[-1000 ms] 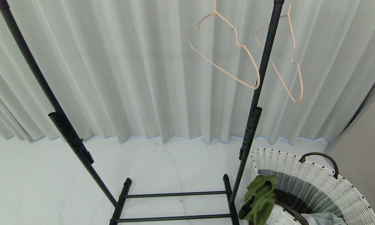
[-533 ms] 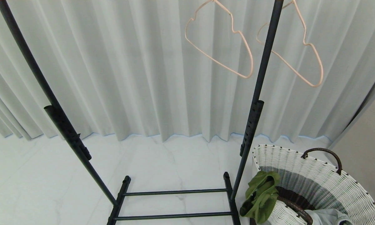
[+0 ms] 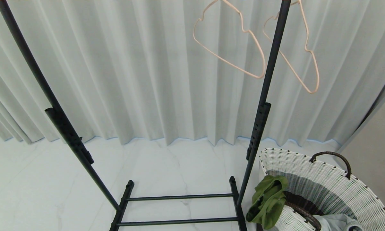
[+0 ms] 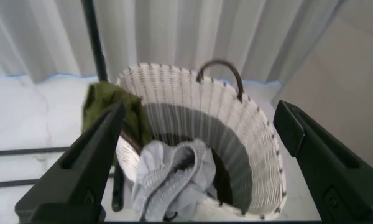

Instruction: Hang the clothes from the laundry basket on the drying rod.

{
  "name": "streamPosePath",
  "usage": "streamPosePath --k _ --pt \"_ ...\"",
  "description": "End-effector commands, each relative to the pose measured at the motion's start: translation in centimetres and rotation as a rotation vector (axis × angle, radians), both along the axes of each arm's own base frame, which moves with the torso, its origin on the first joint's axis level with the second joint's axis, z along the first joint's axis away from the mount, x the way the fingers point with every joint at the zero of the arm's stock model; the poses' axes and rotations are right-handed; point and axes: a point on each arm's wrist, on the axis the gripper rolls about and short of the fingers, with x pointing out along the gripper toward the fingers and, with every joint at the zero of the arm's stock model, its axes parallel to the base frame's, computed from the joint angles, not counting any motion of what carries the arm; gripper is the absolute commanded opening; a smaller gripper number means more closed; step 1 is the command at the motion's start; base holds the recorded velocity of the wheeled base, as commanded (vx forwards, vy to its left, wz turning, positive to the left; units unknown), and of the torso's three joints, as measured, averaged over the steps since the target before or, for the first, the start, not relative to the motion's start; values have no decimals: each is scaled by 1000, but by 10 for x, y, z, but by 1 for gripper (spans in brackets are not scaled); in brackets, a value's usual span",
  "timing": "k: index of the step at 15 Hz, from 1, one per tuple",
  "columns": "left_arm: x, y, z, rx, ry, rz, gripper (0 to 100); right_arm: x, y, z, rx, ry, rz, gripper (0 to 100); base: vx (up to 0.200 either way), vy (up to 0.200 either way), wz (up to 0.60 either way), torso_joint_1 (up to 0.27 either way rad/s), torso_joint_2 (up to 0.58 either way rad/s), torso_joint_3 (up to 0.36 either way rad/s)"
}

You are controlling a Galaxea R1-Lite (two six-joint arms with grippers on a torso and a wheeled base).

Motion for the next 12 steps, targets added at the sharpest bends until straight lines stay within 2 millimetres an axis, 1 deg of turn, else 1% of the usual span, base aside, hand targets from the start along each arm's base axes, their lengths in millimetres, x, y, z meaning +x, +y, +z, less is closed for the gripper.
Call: streamPosePath --k 1,2,3,4,5,6,7,8,9,10,12 --pt "0 0 0 0 0 0 100 21 0 40 -82 170 48 100 0 0 0 0 0 0" --pt "0 0 0 0 0 0 100 33 1 50 -95 225 52 100 0 0 0 0 0 0" --pt "0 0 0 0 0 0 100 62 2 73 -110 328 48 100 0 0 0 0 0 0" --pt "0 0 0 0 0 0 100 88 2 84 -147 404 30 100 0 0 0 0 0 0" --pt "0 0 0 0 0 0 100 109 1 85 -209 486 13 100 0 0 0 0 0 0" --pt "0 0 0 0 0 0 100 126 -2 80 -300 570 13 100 0 0 0 0 0 0" --pt "0 0 0 0 0 0 100 129 -3 78 -314 585 13 100 0 0 0 0 0 0" --pt "0 0 0 0 0 0 100 151 -11 62 -496 728 58 100 0 0 0 0 0 0" --pt "0 0 0 0 0 0 100 160 -16 52 -569 804 97 100 0 0 0 0 0 0" --pt "0 0 0 0 0 0 100 167 -20 43 -607 871 122 100 0 0 0 0 0 0" --pt "0 0 0 0 0 0 100 175 -24 28 -645 960 169 100 0 0 0 0 0 0"
